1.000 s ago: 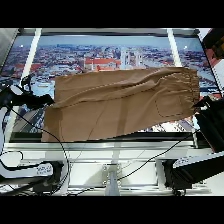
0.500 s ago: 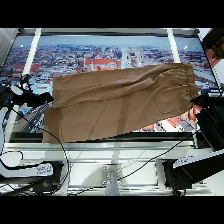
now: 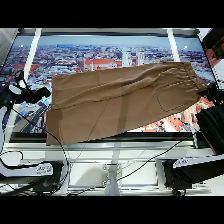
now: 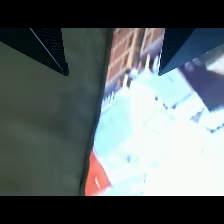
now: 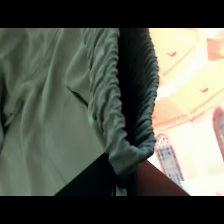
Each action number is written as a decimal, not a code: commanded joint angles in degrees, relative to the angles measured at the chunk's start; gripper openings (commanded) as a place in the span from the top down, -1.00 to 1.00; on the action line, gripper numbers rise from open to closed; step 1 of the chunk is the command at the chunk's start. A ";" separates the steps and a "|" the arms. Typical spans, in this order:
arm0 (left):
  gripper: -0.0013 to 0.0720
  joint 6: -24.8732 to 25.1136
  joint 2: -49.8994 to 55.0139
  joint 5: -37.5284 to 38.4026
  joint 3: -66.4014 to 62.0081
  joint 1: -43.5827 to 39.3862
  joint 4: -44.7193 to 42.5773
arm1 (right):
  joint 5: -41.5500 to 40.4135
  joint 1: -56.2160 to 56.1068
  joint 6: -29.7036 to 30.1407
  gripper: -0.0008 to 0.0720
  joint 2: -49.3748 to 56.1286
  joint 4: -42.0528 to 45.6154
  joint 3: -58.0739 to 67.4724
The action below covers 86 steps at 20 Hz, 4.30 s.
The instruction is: Fold the clothes and pants, and hang the long-sleeved shirts on hangers.
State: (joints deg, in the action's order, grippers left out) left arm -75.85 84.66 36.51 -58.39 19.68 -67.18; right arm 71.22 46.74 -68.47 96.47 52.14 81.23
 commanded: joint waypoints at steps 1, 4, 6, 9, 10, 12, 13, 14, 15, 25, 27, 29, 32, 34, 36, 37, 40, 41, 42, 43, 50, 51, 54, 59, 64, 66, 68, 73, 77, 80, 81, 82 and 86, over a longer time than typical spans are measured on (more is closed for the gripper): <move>-0.79 -0.02 3.61 -3.80 -3.65 -0.17 0.48 | -0.68 0.00 -1.57 0.88 -6.73 5.62 -4.44; -0.79 -0.37 11.10 0.83 -12.81 -0.52 3.17 | -0.98 0.00 -0.83 0.88 -10.47 5.64 -10.03; -0.79 -0.35 16.35 3.82 -19.43 -1.16 3.37 | -1.22 0.00 -0.85 0.88 -11.43 5.62 -12.44; -0.79 0.11 21.99 3.48 -26.53 -2.32 3.34 | -0.76 0.00 -1.46 0.88 -11.82 5.51 -13.97; -0.79 0.26 23.61 3.52 -28.48 -2.71 3.39 | -1.53 -0.02 -1.55 0.89 -12.41 5.20 -15.04; -0.79 0.28 25.79 3.63 -31.23 -3.43 3.37 | -7.30 -0.52 -2.67 0.89 -16.00 4.02 -19.74; -0.79 0.28 26.27 3.61 -32.06 -3.69 3.37 | -11.30 -1.36 -3.58 0.89 -18.86 4.17 -22.80; -0.79 0.28 26.32 3.39 -32.44 -3.85 3.37 | -15.10 -2.45 -4.37 0.89 -21.90 4.94 -25.70; -0.79 0.26 26.27 3.85 -32.96 -3.89 3.39 | -18.01 -3.50 -4.94 0.89 -24.74 5.62 -28.17; -0.79 0.52 24.96 13.68 -34.49 -2.86 2.97 | -25.24 -5.01 -14.88 0.88 -40.57 14.97 -41.13; -0.78 2.51 26.14 15.39 -34.51 -3.15 3.45 | -25.75 -5.01 -14.88 0.88 -40.57 14.97 -41.11; -0.55 2.69 26.99 15.56 -34.51 -3.69 3.43 | -25.86 -5.01 -14.88 0.88 -40.57 14.97 -41.11; -0.55 3.65 28.44 15.63 -34.62 -5.44 4.70 | -25.83 -5.01 -14.88 0.88 -40.57 14.97 -41.11; -0.38 6.19 29.44 14.64 -34.99 -6.86 6.84 | -25.81 -5.01 -14.88 0.88 -40.57 14.93 -41.11; 0.22 6.25 29.70 8.24 -35.10 -8.39 6.86 | -25.70 -5.01 -14.88 0.88 -40.57 14.29 -41.11; 0.76 6.25 29.57 3.41 -35.10 -9.01 6.84 | -25.68 -5.01 -14.88 0.88 -40.57 14.01 -41.11; 0.90 5.99 28.98 -7.98 -36.37 -9.49 7.23 | -26.62 -5.01 -14.93 0.88 -40.57 13.25 -41.11; 0.90 6.01 28.98 -10.03 -37.66 -9.20 7.21 | -27.41 -5.01 -14.97 0.88 -40.57 12.26 -41.13; 0.90 6.01 29.00 -11.69 -38.88 -8.96 7.21 | -27.93 -5.01 -15.08 0.88 -40.54 10.60 -41.11; 0.90 6.03 29.00 -13.33 -39.56 -8.76 7.21 | -28.28 -5.05 -15.06 0.88 -40.54 8.81 -41.13; 0.90 6.05 30.58 -17.90 -39.67 -8.63 7.21 | -36.70 -14.80 -19.15 0.88 -37.00 8.11 -41.11; 0.90 6.05 30.56 -17.94 -39.67 -8.46 7.21 | -38.34 -15.41 -20.59 0.88 -36.22 8.09 -41.11; 0.86 6.03 29.92 -16.81 -39.67 -7.80 7.23 | -40.65 -15.30 -22.21 0.89 -35.28 9.16 -41.11; -0.98 6.25 25.42 -1.68 -39.67 -5.68 6.12 | -40.81 -15.30 -22.18 0.88 -35.28 9.66 -41.11; -0.30 4.33 18.27 19.43 -39.67 0.70 1.73 | -40.54 -15.30 -21.94 0.88 -35.28 9.84 -41.11; 0.90 2.95 14.05 28.81 -39.67 4.33 -0.37 | -40.22 -15.30 -21.94 0.88 -35.28 9.86 -41.00; 0.91 -2.56 9.22 35.36 -39.65 6.82 -8.26 | -39.08 -15.30 -21.92 0.88 -35.47 9.84 -40.70; 0.90 0.11 -7.85 42.25 -29.53 11.67 -13.77 | -38.66 -15.30 -21.86 0.88 -36.06 11.30 -40.52; -0.45 0.37 -13.46 42.47 -12.76 13.00 -9.31 | -38.64 -15.30 -19.06 0.88 -36.04 11.47 -40.52; -0.35 0.44 -11.80 38.18 -0.74 12.72 -0.42 | -38.66 -15.30 -18.93 0.88 -36.04 11.50 -40.52; -0.36 0.42 -11.15 35.15 2.60 12.74 0.26 | -38.71 -15.30 -18.91 0.88 -36.04 11.54 -40.52; -0.36 0.44 -10.32 32.28 5.70 12.72 0.26 | -38.71 -15.30 -18.91 0.88 -36.04 11.58 -40.52; -0.36 2.97 -6.84 26.69 11.37 12.72 0.46 | -38.71 -15.30 -18.91 0.88 -36.04 11.69 -40.52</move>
State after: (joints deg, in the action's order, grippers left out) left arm -74.98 75.92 67.88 -52.01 32.36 -68.29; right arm 32.51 31.46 -87.50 60.42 63.77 40.64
